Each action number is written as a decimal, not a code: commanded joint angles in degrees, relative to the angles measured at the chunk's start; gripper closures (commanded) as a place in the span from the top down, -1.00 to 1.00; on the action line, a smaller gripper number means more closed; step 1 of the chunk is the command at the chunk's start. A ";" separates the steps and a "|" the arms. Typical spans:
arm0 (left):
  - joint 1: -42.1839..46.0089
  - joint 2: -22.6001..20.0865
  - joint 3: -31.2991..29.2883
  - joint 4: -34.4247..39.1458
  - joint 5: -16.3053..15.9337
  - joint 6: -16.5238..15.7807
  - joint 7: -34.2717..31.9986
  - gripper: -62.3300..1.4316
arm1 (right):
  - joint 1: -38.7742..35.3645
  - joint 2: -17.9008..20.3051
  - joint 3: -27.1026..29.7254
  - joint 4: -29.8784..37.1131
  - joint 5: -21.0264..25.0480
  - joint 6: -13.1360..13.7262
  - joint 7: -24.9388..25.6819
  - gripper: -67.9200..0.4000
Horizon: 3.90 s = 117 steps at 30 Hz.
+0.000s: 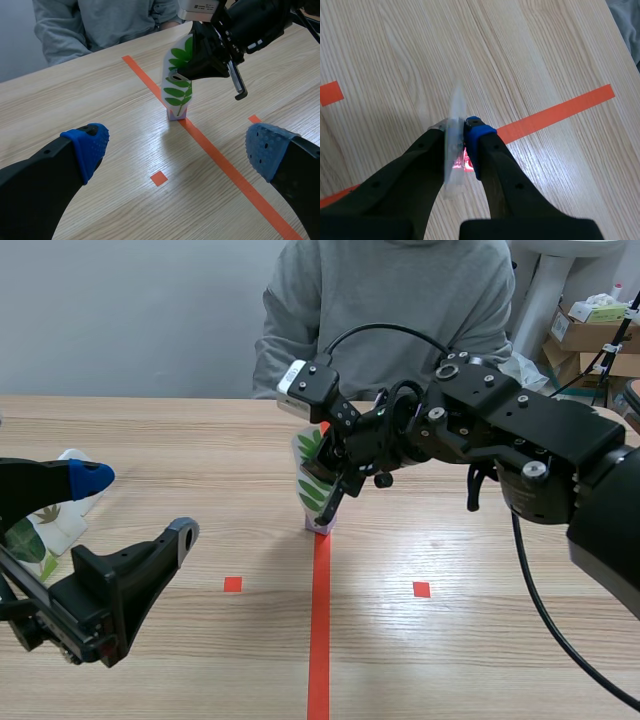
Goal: Do the leaf sorting experiment
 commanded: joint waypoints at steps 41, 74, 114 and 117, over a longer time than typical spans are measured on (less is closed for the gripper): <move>0.11 -1.84 -1.68 0.92 -0.79 0.04 -0.72 0.88 | -43.23 16.70 57.13 38.18 15.63 -11.52 -16.13 -0.94; -0.04 -1.81 -2.05 0.92 -0.79 0.04 -0.57 0.88 | -23.91 16.00 57.44 7.80 9.99 -13.94 -4.87 -0.94; -0.02 -1.79 -2.05 0.92 -0.81 0.04 -0.57 0.88 | -25.22 13.81 55.45 6.40 7.34 -13.99 -4.52 -0.58; -0.02 -1.79 -2.05 0.92 -0.81 0.04 -0.57 0.88 | -25.22 13.81 55.45 6.40 6.71 -13.99 -4.50 -0.31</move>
